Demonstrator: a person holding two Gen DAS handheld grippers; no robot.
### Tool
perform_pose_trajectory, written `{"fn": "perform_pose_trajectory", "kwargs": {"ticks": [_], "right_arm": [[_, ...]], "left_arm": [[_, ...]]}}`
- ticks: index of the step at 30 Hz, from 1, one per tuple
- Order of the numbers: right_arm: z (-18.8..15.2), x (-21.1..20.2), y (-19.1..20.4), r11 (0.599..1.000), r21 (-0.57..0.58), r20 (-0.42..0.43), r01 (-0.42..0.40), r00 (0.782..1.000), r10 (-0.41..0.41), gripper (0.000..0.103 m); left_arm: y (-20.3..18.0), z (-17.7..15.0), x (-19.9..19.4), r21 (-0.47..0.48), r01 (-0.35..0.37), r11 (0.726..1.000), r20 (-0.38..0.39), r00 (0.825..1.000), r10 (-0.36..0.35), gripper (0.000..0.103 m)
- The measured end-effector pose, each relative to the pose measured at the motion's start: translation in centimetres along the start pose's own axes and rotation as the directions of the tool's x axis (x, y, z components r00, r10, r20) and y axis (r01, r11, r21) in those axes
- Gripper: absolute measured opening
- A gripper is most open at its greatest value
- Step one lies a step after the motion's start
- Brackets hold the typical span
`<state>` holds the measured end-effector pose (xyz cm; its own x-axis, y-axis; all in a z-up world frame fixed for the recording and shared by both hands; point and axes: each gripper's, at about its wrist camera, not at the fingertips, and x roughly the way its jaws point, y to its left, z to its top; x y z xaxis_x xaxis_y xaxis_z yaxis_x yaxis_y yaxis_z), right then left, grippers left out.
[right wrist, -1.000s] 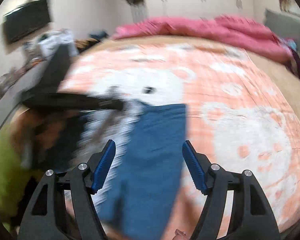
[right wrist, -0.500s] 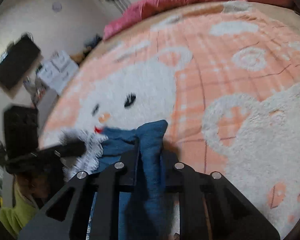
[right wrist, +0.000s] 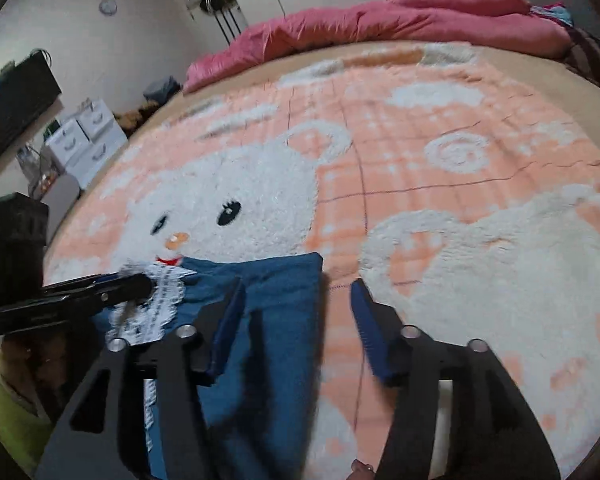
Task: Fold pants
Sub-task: 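Lift the lace edge with both tools and fold it over the denim, then release the folded lace edge and smooth it flat with both tools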
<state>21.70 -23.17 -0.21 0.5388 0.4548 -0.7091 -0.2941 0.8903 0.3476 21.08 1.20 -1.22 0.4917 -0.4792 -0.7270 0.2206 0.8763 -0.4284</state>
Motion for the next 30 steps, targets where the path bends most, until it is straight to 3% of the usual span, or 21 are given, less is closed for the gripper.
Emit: {"fn": "perform_pose_trajectory", "kwargs": {"ticks": [4,7,12,23,30], "right_arm": [[-1.6,-3.0,0.5,1.000,0.002,0.040,-0.031,0.999,0.031,0.068],[-3.5,-4.7,1.3,0.999,-0.020,0.036,-0.048,0.998,0.049,0.069],[-6.0,-7.1,2.2,0.997,-0.046,0.011,-0.065,0.998,0.065,0.074],[-10.2,-9.3,2.9,0.995,-0.059,-0.046,-0.085,0.996,0.082,0.075],[-11.1,-9.6,3.3,0.994,-0.066,-0.063,-0.090,0.994,0.086,0.075]], "left_arm": [[-0.1,-1.0,-2.1,-0.008,-0.042,0.999,0.029,0.999,0.043,0.037],[-0.6,-2.0,-3.8,-0.029,-0.049,0.998,0.036,0.998,0.050,0.039],[-2.5,-5.1,-6.7,-0.036,-0.008,0.999,0.079,0.997,0.011,0.044],[-5.2,-12.8,-7.3,-0.080,0.004,0.997,-0.030,1.000,-0.007,0.046],[-6.5,-14.3,-7.1,-0.091,0.011,0.996,-0.047,0.999,-0.016,0.045]]}}
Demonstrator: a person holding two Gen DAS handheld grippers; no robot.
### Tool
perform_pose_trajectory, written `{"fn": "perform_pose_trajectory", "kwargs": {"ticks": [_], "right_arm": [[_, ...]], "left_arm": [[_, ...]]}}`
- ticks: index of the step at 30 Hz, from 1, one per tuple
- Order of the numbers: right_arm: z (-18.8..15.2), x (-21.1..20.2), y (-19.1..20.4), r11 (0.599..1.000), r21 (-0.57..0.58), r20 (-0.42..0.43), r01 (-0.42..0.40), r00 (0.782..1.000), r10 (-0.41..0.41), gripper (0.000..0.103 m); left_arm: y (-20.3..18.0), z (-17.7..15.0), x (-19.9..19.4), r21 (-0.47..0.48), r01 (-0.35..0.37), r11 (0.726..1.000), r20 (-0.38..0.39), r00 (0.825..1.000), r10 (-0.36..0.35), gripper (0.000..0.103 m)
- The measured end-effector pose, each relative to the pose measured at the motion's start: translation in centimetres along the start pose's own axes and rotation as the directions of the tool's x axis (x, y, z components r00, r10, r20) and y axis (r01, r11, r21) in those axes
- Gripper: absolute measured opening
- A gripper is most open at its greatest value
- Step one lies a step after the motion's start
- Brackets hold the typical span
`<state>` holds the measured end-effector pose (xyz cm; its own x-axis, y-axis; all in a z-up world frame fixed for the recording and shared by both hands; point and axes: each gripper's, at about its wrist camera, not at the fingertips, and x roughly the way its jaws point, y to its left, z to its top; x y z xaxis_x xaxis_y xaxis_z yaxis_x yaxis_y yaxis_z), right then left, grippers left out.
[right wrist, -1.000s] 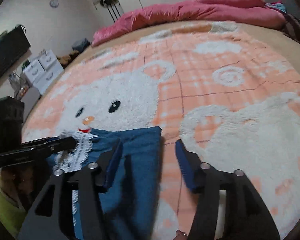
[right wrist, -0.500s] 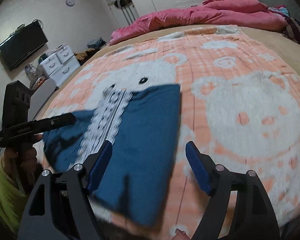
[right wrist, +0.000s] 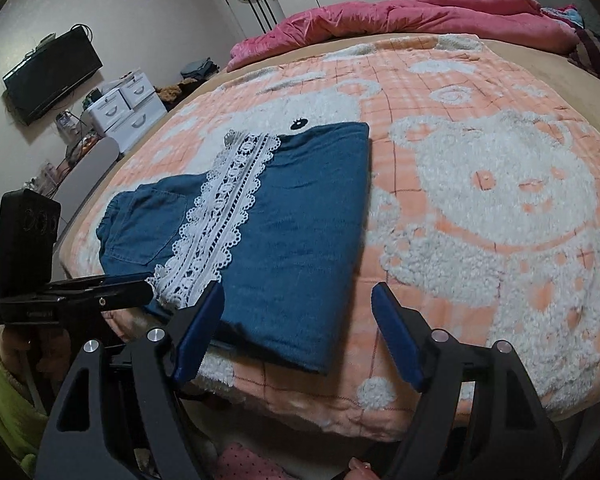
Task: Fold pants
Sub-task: 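Release the folded lace edge and smooth it flat with both tools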
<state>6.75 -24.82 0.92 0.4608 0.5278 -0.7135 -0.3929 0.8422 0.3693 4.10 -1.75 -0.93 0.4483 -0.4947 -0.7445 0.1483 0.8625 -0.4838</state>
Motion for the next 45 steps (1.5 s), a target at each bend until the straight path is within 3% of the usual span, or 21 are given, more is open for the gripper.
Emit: {"fn": "perform_pose_trajectory", "kwargs": {"ticks": [6,9,13,17,23,26,31,39,45], "right_arm": [[-0.5,0.3,-0.3,1.000,0.019,-0.018,0.002,1.000,-0.002,0.075],[-0.4,0.6,-0.4,1.000,0.030,-0.028,0.003,1.000,-0.002,0.075],[-0.2,1.3,-0.1,1.000,0.015,-0.048,0.021,0.999,-0.020,0.075],[-0.3,1.7,0.8,0.999,-0.033,-0.049,0.038,0.998,-0.040,0.075],[-0.8,2.7,0.8,0.982,-0.092,-0.084,0.167,0.981,-0.175,0.075],[-0.6,1.7,0.8,0.978,-0.097,-0.045,0.182,0.981,-0.187,0.075],[-0.2,0.8,2.2,0.979,-0.147,0.021,0.138,0.990,-0.136,0.075],[-1.0,3.9,2.0,0.972,-0.171,-0.088,0.160,0.980,-0.177,0.069],[-1.2,4.1,1.6,0.975,-0.159,-0.094,0.155,0.981,-0.171,0.070]], "left_arm": [[-1.1,0.1,0.7,-0.005,-0.017,1.000,0.003,1.000,0.017,0.043],[-0.9,0.1,1.3,-0.015,-0.034,0.999,0.003,0.999,0.034,0.015],[-0.8,-0.2,0.8,0.013,-0.076,0.997,-0.001,0.997,0.076,0.010],[-1.3,-0.3,-0.7,0.066,-0.132,0.989,0.017,0.991,0.132,0.010],[-1.1,-0.8,1.2,0.067,-0.138,0.988,-0.024,0.990,0.140,0.016],[-1.4,-0.8,1.1,0.079,-0.147,0.986,-0.021,0.989,0.150,0.016],[-1.7,-1.0,1.3,0.086,-0.159,0.984,-0.016,0.987,0.161,0.017],[-2.1,-1.1,1.4,0.100,-0.179,0.979,-0.007,0.983,0.181,0.022],[-2.1,-1.0,1.1,0.103,-0.188,0.977,0.001,0.982,0.189,0.029]]}}
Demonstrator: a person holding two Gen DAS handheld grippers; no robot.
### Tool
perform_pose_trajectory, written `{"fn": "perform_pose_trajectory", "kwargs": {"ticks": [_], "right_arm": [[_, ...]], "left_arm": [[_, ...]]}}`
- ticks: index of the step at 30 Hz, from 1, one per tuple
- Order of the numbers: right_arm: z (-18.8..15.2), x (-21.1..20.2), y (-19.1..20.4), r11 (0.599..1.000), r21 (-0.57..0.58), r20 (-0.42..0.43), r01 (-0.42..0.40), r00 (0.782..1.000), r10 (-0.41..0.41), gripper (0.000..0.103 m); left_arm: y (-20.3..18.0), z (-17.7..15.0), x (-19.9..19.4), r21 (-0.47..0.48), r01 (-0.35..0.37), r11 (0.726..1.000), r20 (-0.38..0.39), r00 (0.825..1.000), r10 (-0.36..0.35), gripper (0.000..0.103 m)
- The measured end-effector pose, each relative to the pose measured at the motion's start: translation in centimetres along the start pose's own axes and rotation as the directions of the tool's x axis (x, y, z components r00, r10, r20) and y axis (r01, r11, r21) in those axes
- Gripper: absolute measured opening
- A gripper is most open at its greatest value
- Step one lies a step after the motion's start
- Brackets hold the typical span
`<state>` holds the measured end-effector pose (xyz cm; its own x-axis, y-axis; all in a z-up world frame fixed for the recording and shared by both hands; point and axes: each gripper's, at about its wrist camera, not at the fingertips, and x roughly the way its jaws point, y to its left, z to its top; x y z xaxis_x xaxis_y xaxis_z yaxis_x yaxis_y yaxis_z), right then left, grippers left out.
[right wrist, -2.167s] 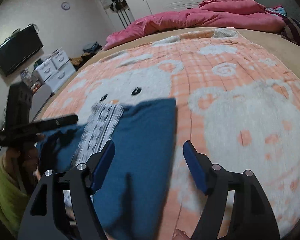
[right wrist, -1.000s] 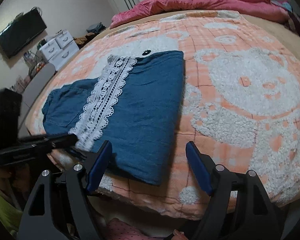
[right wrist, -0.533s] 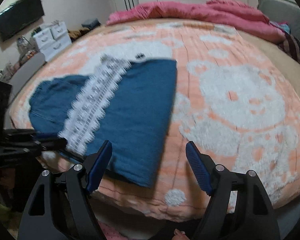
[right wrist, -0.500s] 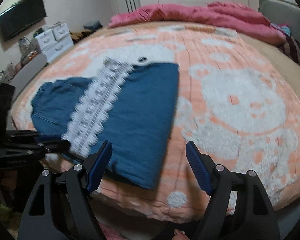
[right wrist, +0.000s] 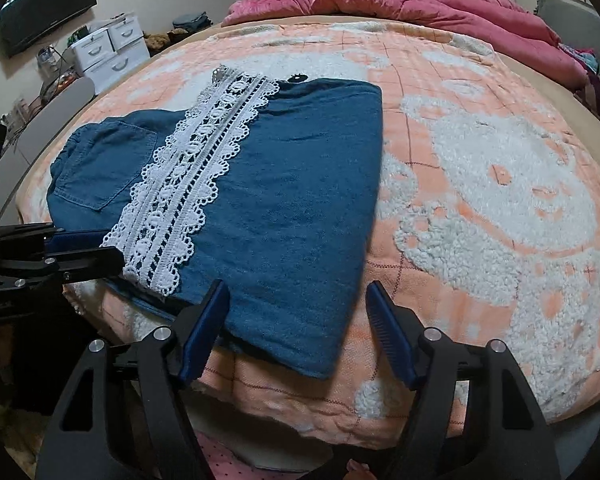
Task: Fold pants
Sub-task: 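Release the folded lace edge and smooth it flat with both tools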
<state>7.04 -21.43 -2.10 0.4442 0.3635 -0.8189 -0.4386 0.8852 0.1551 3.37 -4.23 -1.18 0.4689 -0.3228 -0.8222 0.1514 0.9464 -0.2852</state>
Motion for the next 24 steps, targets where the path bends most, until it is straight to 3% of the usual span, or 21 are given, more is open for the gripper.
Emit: {"fn": "perform_pose_trajectory", "kwargs": {"ticks": [15,19,24], "right_arm": [[0.5,-3.7,-1.1,0.998,0.050,0.084,0.023,0.996,-0.027,0.079],[0.7,-4.7,-1.2,0.997,0.058,0.106,0.041,0.993,-0.047,0.089],[1.0,-5.8,-0.9,0.997,0.065,0.137,0.046,0.989,-0.055,0.090]], "left_arm": [[-0.4,0.2,-1.7,0.016,-0.003,1.000,0.029,1.000,0.003,0.041],[-0.2,0.2,-2.6,0.011,-0.021,1.000,0.049,0.999,0.021,0.052],[0.4,0.3,-4.1,-0.001,-0.056,0.998,0.089,0.994,0.056,0.064]]}}
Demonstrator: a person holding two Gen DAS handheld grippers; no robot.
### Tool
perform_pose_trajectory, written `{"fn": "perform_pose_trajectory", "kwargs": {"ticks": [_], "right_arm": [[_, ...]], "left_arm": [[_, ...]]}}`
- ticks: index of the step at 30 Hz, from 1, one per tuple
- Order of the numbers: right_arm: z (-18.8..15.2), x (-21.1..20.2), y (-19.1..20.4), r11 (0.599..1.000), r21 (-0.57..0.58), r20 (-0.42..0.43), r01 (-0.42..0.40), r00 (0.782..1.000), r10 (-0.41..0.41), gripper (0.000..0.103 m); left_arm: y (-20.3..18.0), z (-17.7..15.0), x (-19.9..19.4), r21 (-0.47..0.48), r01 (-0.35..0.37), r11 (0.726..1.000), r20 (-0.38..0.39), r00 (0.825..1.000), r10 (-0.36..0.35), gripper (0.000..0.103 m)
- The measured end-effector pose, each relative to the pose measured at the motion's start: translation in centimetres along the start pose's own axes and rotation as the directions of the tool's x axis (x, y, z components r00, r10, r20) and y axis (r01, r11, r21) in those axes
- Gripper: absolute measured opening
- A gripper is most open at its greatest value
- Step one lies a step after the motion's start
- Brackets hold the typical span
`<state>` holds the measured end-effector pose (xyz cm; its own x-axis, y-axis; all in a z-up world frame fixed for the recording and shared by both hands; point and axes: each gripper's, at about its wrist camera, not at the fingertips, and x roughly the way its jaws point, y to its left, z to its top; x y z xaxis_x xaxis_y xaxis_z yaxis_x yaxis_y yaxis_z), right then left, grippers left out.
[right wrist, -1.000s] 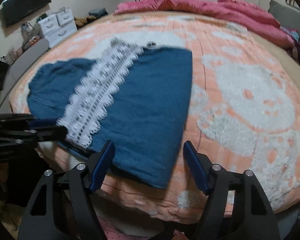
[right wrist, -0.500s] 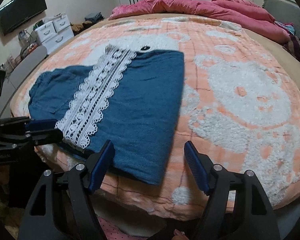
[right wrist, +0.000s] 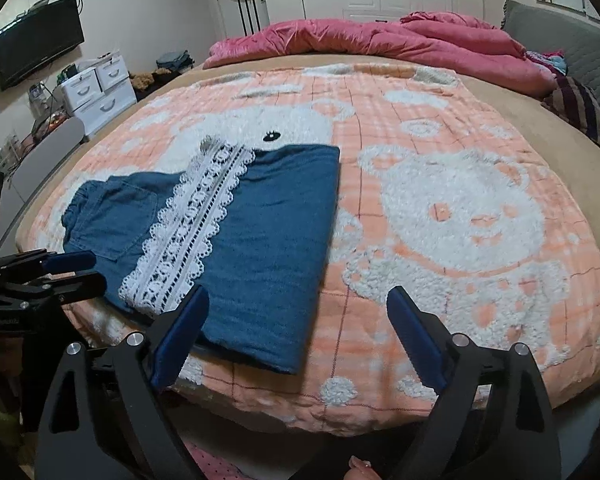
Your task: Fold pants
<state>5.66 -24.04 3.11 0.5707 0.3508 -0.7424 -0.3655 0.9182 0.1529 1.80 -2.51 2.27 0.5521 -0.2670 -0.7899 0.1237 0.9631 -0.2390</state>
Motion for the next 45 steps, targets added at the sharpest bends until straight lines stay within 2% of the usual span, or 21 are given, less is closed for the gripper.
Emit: {"fn": "perform_pose_trajectory", "kwargs": {"ticks": [8,17,26,31,33,35,37,39,43,45], "right_arm": [[0.9,-0.7,1.7,1.000,-0.025,0.035,-0.019,0.999,0.020,0.097],[2.7,-0.1,5.1,0.995,-0.082,0.037,-0.050,0.998,0.053,0.098],[4.7,2.0,9.4,0.982,-0.173,0.012,-0.077,0.997,0.080,0.098],[6.3,3.5,12.0,0.965,-0.234,-0.010,-0.119,0.993,0.120,0.098],[7.3,4.4,13.4,0.954,-0.269,-0.027,-0.131,0.991,0.128,0.098],[8.1,5.0,14.4,0.944,-0.292,-0.041,-0.155,0.988,0.149,0.098],[9.4,6.0,15.5,0.931,-0.304,-0.068,-0.202,0.979,0.190,0.098],[10.8,7.1,16.6,0.916,-0.304,-0.102,-0.261,0.965,0.241,0.098],[13.1,9.7,19.2,0.882,-0.327,-0.183,-0.339,0.938,0.293,0.098],[13.6,11.1,20.4,0.859,-0.335,-0.237,-0.388,0.917,0.322,0.098]], "left_arm": [[2.5,0.4,-2.5,-0.047,-0.057,0.997,0.062,0.996,0.060,0.084],[5.6,-0.1,-4.0,-0.103,-0.108,0.989,0.081,0.990,0.116,0.093],[9.5,-1.0,-4.2,-0.176,-0.143,0.974,0.066,0.985,0.157,0.093],[12.2,-1.9,-4.0,-0.241,-0.155,0.958,0.053,0.984,0.172,0.093],[13.3,-2.2,-3.9,-0.275,-0.151,0.949,0.050,0.984,0.172,0.093],[14.3,-2.6,-3.6,-0.316,-0.118,0.941,0.052,0.989,0.141,0.093],[14.9,-2.8,-3.2,-0.352,-0.059,0.934,0.056,0.995,0.084,0.093],[15.2,-2.9,-2.8,-0.375,-0.030,0.927,0.050,0.997,0.052,0.091],[15.5,-2.9,-1.9,-0.416,0.003,0.909,0.060,0.998,0.024,0.073],[15.8,-3.0,-1.7,-0.438,0.008,0.899,0.063,0.998,0.022,0.069]]}}
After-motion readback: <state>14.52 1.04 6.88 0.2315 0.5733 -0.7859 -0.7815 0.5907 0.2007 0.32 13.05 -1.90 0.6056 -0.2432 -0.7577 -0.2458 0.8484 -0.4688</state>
